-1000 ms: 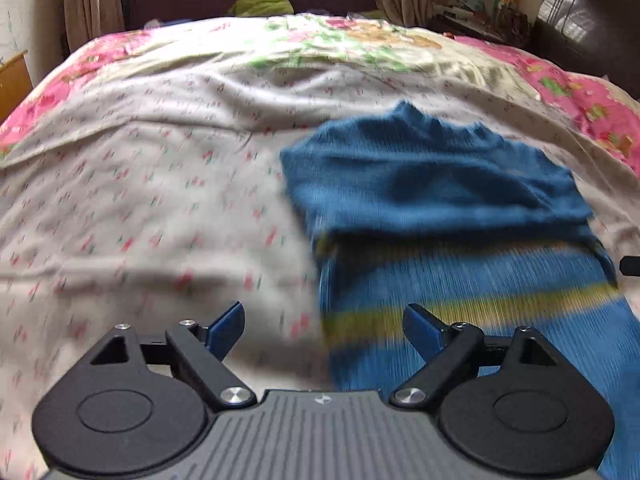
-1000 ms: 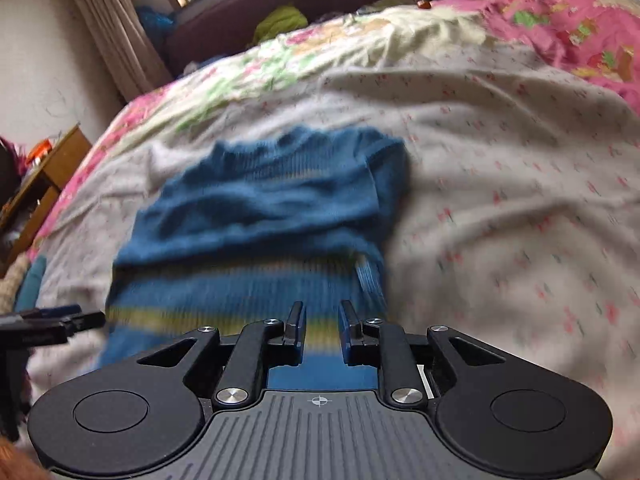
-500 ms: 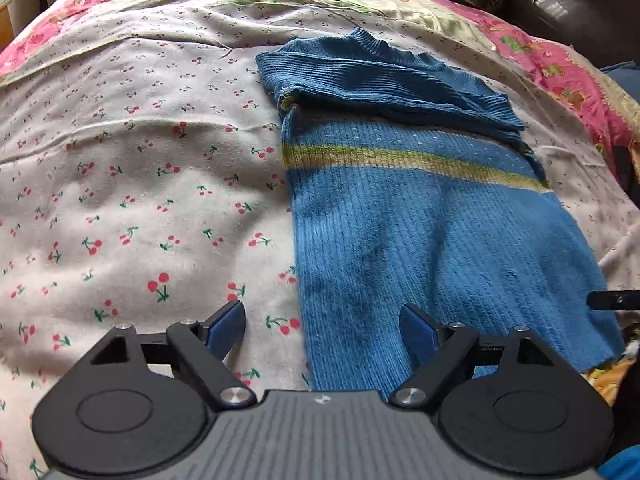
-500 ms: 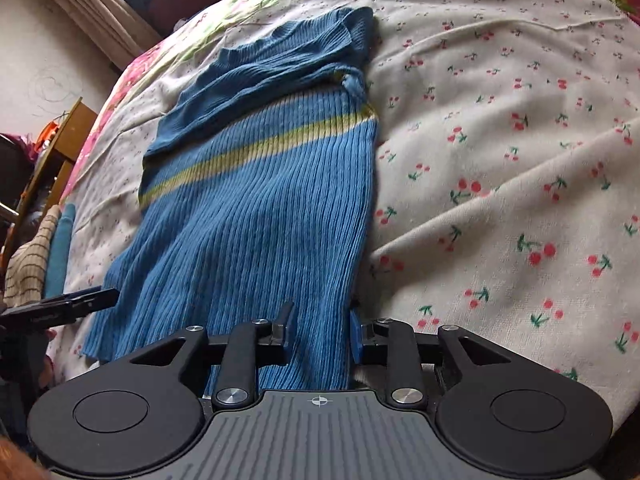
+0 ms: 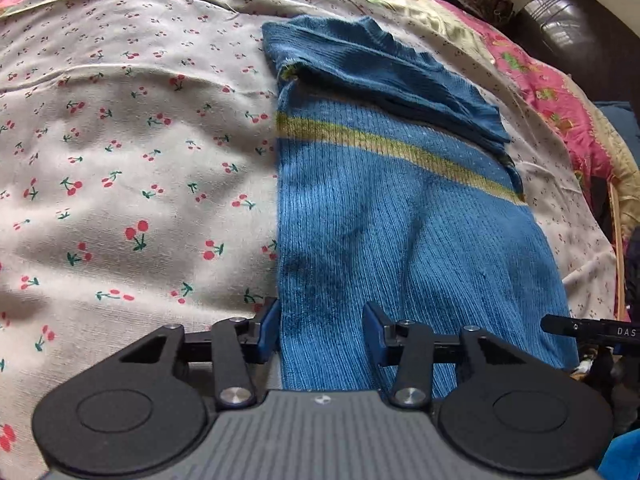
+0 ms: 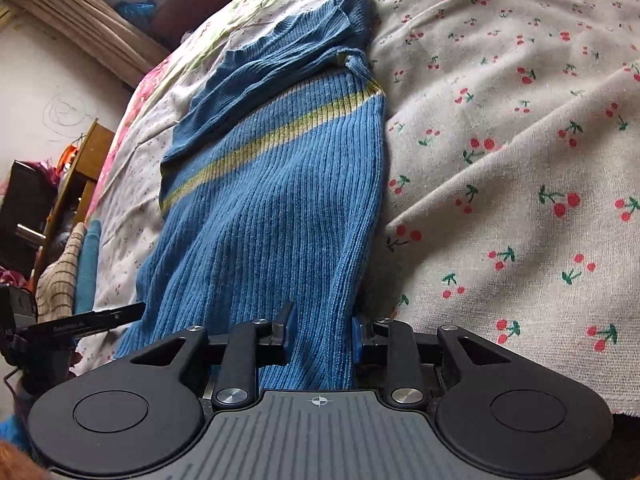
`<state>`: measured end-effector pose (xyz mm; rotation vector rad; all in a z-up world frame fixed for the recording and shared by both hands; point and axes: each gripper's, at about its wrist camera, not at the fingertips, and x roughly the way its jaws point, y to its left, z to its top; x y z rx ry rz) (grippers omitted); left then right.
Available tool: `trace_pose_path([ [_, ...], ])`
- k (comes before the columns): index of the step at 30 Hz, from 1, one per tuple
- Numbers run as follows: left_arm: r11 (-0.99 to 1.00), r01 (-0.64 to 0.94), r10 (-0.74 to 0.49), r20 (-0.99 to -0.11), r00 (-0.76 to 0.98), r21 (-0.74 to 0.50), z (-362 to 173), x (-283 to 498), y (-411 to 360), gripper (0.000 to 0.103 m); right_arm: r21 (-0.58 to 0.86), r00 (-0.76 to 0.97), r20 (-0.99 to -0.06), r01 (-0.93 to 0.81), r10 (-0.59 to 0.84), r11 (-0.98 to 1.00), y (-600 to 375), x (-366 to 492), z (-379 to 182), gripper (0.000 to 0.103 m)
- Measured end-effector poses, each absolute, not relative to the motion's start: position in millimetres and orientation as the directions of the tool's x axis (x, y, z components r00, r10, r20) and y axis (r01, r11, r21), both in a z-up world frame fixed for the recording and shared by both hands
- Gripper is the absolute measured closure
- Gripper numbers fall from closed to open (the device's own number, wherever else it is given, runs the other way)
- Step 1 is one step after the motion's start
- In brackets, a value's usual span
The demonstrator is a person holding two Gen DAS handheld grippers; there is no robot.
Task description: Fold small clothes
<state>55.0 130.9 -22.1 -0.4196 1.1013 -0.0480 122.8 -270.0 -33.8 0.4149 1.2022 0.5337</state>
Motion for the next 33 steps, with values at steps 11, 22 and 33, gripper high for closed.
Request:
trace_pose_path([
  [11, 0.813, -0.248, -0.383, -0.804, 0.455, -0.527, -26, 60, 150, 0.08, 0.722, 0.301, -0.634, -0.101, 0.712, 0.685, -279, 128, -31, 0.096],
  [22, 0.635, -0.152, -0.496, -0.55, 0.671, -0.758, 20, 162, 186, 0.083, 0.867, 0.469, -0.392, -0.099, 0.792, 0.488, -257, 247, 9, 0.096],
  [33, 0.771, -0.131, -0.444, -0.674, 0.591, -0.623, 12, 158, 193, 0.078, 0.836, 0.459, -0.456, -0.072, 0.763, 0.543, -229, 278, -16, 0.096],
])
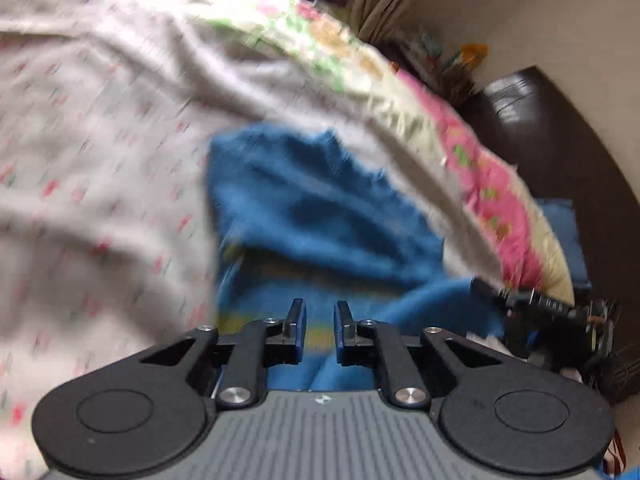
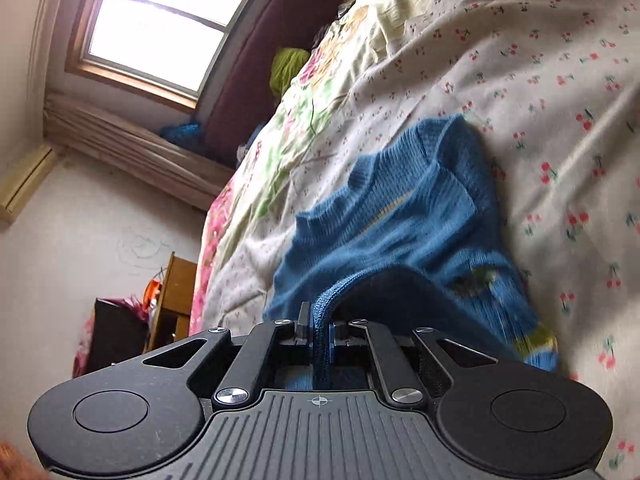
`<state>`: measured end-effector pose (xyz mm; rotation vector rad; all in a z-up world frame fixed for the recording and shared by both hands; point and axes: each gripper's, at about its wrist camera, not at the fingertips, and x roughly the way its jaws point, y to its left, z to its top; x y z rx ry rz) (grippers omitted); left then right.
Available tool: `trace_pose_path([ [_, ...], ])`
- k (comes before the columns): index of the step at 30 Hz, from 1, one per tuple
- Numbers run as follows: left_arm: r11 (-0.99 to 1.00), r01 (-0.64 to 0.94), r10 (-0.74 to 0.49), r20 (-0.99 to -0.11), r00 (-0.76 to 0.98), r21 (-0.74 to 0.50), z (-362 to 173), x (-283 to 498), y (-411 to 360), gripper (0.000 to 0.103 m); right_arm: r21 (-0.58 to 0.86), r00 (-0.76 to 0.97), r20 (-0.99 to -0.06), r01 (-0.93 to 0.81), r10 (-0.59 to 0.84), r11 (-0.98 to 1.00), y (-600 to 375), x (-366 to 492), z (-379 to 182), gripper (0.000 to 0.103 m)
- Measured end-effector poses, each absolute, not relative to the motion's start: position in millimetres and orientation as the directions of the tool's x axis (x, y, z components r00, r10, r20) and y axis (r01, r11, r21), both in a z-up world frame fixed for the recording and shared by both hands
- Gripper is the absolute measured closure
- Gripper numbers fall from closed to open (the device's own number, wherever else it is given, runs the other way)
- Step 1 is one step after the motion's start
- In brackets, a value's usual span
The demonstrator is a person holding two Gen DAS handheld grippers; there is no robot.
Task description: Fold small clothes
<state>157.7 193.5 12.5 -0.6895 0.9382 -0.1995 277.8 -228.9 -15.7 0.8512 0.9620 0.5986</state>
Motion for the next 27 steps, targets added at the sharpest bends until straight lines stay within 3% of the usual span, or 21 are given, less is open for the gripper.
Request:
trace_pose_path([
  [3, 0.786, -0.145, -0.423, -0.694, 0.582, -0.601, 12, 122, 192, 0.078, 0.824, 0.447, -0.474, -0.079, 0.759, 0.561, -229, 259, -15, 0.096],
  [8, 0.888, -0.01, -0.37, -0.729, 0.576, -0.459, 31, 71, 166, 0.074, 0.804, 0.44, -0.494, -0.097, 0.75, 0.586, -229, 232, -8, 0.096],
  [12, 0.951, 0.137, -0.305, -0.777, 0.55, -0.276, 32, 46, 135, 0.073, 0.795, 0.444, -0.5, -0.104, 0.743, 0.597, -231, 214, -3, 0.096],
  [19, 0.869, 0.443, -0.091, -0.809, 0.581, 0.22, 15, 22, 74, 0.072, 0.781, 0.437, -0.525, -0.093, 0.73, 0.617, -233, 203, -3, 0.096],
  [23, 0.757, 0.561, -0.079, -0.806, 0.587, 0.335, -1, 18, 51, 0.067, 0.777, 0.422, -0.537, -0.09, 0.731, 0.623, -230, 206, -6, 0.096],
  [27, 0.669, 0.578, -0.019, -0.766, 0.642, 0.468, -13, 20, 43, 0.064, 0.772, 0.416, -0.543, -0.093, 0.729, 0.629, -231, 205, -7, 0.096],
])
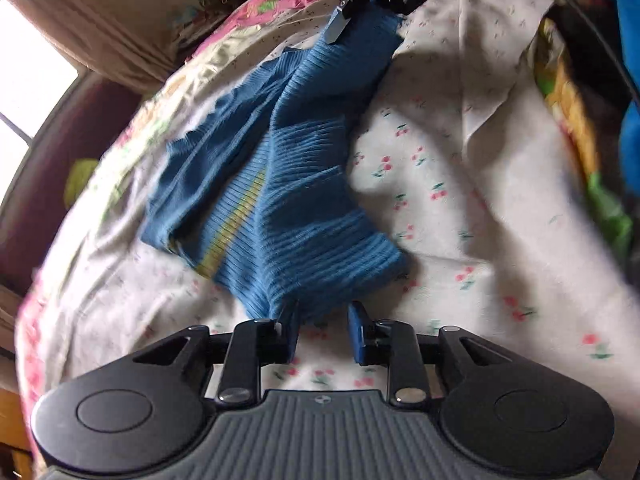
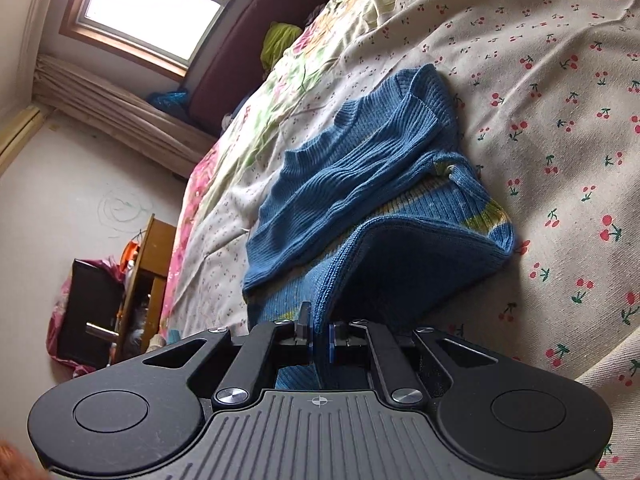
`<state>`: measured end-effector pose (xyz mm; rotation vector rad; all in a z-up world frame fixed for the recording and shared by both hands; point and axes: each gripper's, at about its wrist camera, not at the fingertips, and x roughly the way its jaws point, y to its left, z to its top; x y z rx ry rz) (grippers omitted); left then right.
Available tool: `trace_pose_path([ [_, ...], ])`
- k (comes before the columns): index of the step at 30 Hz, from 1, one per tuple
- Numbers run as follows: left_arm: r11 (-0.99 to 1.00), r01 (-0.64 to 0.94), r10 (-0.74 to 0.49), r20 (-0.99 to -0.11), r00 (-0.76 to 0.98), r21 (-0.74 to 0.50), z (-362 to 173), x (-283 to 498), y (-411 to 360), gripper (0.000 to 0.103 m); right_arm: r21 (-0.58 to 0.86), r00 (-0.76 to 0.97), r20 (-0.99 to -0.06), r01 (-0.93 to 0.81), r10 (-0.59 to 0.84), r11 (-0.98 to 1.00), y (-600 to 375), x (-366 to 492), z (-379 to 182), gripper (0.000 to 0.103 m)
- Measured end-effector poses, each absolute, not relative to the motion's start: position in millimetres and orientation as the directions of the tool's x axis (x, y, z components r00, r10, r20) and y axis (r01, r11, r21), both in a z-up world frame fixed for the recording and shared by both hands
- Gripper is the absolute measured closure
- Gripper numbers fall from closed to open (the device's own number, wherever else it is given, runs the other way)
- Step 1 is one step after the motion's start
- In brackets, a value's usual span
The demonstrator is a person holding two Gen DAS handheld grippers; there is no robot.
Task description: Fold small clothes
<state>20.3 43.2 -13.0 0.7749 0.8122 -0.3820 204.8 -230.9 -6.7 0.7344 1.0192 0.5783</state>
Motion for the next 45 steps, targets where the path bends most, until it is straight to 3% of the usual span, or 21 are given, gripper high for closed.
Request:
trace_pose_path([
  [5, 0.554, 0.596, -0.008, -0.712, 0.703, 0.582, -19, 11, 35, 0.063, 0.765, 0.412, -0.552, -0.096, 0.725, 0.636, -232, 204, -7, 0.096],
  [13, 0.426, 0.647, -0.02, -0.708, 0.705, 0.632, -29, 1, 24, 0.055, 0.771, 0.388, -0.546, -0.113, 0.742, 0.626, -224, 202, -7, 0.096],
  [16, 0.471, 0.604, 0.012, -0.689, 0.725, 0.643, -37, 14, 21, 0.055, 0.77, 0.393, -0.548, -0.106, 0.738, 0.629, -227, 202, -7, 0.096],
  [17, 0.49, 0.595, 0.012, -0.688, 0.726, 0.637, -37, 17, 20, 0.061, 0.77, 0.395, -0.55, -0.102, 0.736, 0.63, -228, 202, -7, 0.096],
  [20, 0.634, 0.575, -0.034, -0.724, 0.689, 0.518, -22, 31, 26, 0.082, 0.77, 0.409, -0.544, -0.102, 0.732, 0.63, -234, 202, -2, 0.096],
  [26, 0.91, 0.34, -0.09, -0.686, 0.722, 0.238, 31, 83, 73, 0.086, 0.806, 0.45, -0.496, -0.079, 0.743, 0.586, -244, 222, 5, 0.096],
  [33, 0.998, 0.056, -0.056, -0.624, 0.779, -0.021, 50, 162, 147, 0.088, 0.829, 0.503, -0.46, -0.052, 0.732, 0.556, -233, 294, 11, 0.096],
  [35, 0.995, 0.08, -0.101, -0.625, 0.774, -0.061, 51, 162, 158, 0.088, 0.842, 0.488, -0.451, -0.046, 0.747, 0.538, -226, 310, 8, 0.096],
  [39, 0.965, 0.256, -0.15, -0.667, 0.73, 0.063, 51, 129, 138, 0.086, 0.815, 0.457, -0.484, -0.075, 0.747, 0.574, -211, 313, 0, 0.096],
  [45, 0.845, 0.505, -0.194, -0.777, 0.598, 0.178, 32, 58, 98, 0.068, 0.741, 0.38, -0.578, -0.126, 0.722, 0.66, -198, 269, -8, 0.091],
])
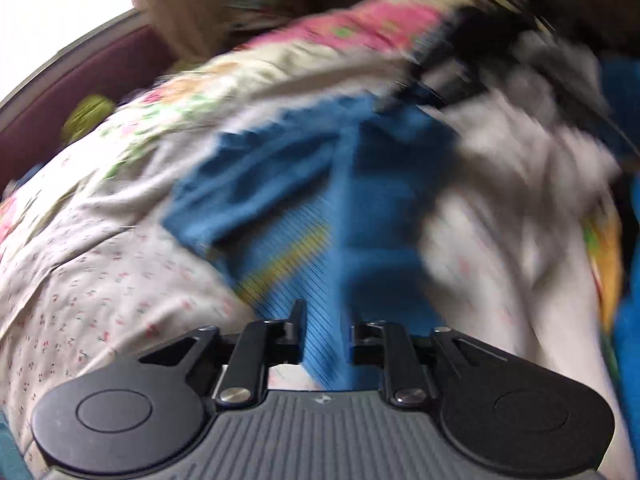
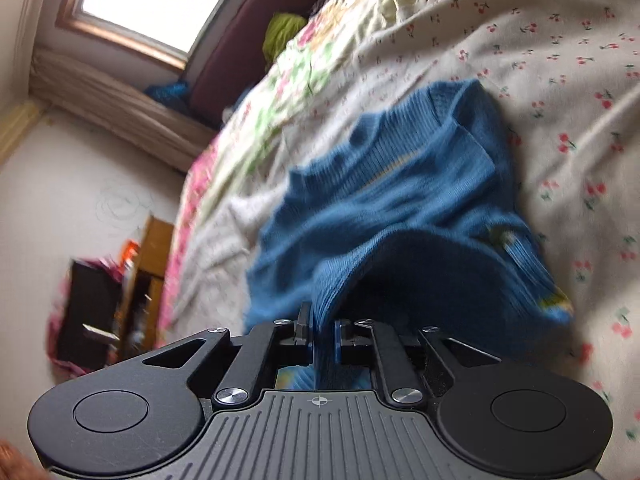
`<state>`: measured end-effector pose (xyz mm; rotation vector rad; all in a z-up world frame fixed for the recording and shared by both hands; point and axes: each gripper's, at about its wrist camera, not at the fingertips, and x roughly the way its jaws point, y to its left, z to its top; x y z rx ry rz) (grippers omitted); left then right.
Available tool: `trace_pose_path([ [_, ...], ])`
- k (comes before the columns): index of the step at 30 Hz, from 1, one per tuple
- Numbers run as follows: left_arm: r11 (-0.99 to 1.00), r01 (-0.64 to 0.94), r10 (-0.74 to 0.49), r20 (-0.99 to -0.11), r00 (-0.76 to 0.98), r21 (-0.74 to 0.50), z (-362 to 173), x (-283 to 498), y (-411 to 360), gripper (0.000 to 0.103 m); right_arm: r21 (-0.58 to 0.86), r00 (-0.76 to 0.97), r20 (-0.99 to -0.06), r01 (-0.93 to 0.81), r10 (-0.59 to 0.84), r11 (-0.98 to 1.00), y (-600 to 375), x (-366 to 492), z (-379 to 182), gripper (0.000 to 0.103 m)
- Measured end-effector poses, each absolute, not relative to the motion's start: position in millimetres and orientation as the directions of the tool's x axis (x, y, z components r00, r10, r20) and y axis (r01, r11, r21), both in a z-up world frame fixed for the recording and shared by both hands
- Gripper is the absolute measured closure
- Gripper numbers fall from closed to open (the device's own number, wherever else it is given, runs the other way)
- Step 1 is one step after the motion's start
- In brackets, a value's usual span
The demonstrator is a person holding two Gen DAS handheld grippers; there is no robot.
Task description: Fold small clothes
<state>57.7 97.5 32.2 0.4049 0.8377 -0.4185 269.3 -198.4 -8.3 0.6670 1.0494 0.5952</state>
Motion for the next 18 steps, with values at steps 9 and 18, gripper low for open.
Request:
trace_pose_path([
  [9, 0.657, 0.623, -0.104, -0.767, 0.633, 0.425, 4, 9, 70, 0.054, 0.524, 0.415, -0.661, -0.343, 0.626, 0.78, -203, 231, 33, 0.085],
  [18, 0.617, 0.609, -0.09, -0.725, 0.683, 0.498, -26, 30, 47, 0.054, -0.158, 0.611, -0.715, -0.616, 0.341, 0.772, -184, 203, 34, 0.083],
])
